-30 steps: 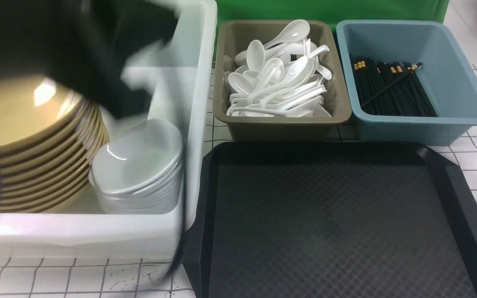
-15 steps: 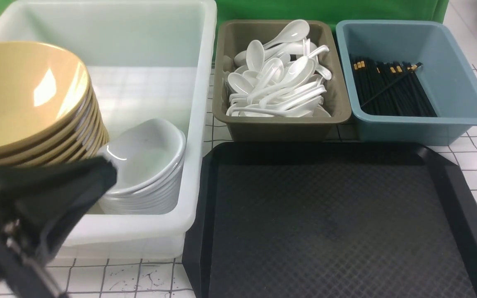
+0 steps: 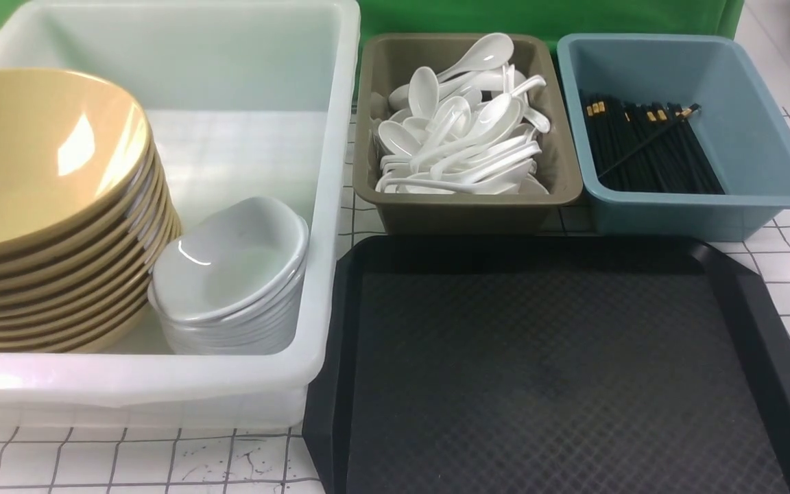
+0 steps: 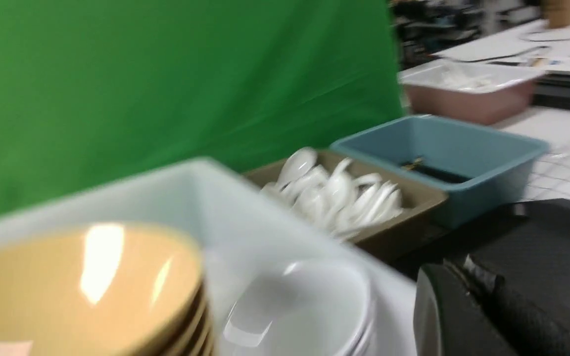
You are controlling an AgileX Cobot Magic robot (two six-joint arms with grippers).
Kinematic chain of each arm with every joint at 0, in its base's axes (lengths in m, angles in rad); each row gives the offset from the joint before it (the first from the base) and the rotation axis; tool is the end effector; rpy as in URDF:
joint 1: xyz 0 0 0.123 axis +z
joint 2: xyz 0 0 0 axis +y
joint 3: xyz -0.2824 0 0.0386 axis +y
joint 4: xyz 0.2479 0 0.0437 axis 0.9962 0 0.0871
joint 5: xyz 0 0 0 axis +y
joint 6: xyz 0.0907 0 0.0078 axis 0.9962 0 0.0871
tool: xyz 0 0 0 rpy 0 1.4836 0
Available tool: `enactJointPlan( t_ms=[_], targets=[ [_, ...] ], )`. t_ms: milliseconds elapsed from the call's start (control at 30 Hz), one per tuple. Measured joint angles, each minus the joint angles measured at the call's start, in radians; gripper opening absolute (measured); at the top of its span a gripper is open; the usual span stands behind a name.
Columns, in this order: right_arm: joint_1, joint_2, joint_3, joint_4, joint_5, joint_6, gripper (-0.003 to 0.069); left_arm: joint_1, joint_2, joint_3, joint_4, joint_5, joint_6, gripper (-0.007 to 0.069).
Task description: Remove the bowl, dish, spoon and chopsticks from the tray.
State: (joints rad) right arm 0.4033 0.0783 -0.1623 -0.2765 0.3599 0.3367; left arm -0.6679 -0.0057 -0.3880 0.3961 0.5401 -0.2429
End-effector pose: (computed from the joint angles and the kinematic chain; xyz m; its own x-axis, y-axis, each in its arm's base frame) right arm 0.0531 0.0131 0.2319 -0.1841 0.0048 -0.9829 -0.2903 0.9551 0.0590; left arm 0.0259 0.0026 0.2931 0.0267 0.1054 -0.9941 0.4509 0.8862 0.1061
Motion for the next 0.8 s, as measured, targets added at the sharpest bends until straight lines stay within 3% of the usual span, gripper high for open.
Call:
enactJointPlan(
  t_ms=[67,167,200,267,400,533,800],
  targets=[
    [0.000,0.000,0.000,0.000,0.000,0.000,0.0047,0.057,-0.009,0.036,0.000,0.018,-0.050,-0.0007],
    [0.000,0.000,0.000,0.000,0.002,0.000,0.0050,0.235,-0.009,0.125,-0.062,0.007,-0.076,-0.0007],
    [0.000,0.000,0.000,0.000,0.002,0.000,0.0050,0.235,-0.009,0.131,-0.068,0.003,-0.076,-0.0007],
    [0.000,0.000,0.000,0.000,0.001,0.000,0.0052,0.383,-0.009,0.212,-0.166,-0.058,-0.028,-0.0007],
    [0.000,0.000,0.000,0.000,0.001,0.000,0.0057,0.519,-0.009,0.323,-0.317,-0.179,0.113,-0.0007],
    [0.000,0.000,0.000,0.000,0.001,0.000,0.0061,0.575,-0.009,0.405,-0.434,-0.271,0.237,-0.0007],
    [0.000,0.000,0.001,0.000,0.000,0.000,0.0071,0.580,-0.009,0.414,-0.486,-0.214,0.271,-0.0007]
  ],
)
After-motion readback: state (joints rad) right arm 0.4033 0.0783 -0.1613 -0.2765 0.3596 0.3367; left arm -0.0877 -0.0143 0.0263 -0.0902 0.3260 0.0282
